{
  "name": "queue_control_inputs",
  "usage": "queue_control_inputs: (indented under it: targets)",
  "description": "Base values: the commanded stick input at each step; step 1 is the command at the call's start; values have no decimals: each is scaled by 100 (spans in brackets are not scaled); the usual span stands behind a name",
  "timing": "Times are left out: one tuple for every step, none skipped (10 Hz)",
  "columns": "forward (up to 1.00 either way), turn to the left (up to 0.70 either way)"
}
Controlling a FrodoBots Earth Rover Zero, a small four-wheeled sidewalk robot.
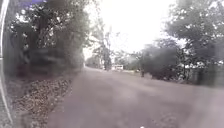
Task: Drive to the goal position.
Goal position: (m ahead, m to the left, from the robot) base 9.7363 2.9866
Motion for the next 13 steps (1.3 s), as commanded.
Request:
queue_control_inputs:
  targets:
    - [70, 1]
    - [70, 1]
    - [70, 1]
    - [70, 1]
    - [70, 1]
    - [70, 1]
    - [70, 1]
    - [70, 1]
    - [70, 1]
    - [70, 1]
    - [70, 1]
    - [70, 1]
    - [70, 1]
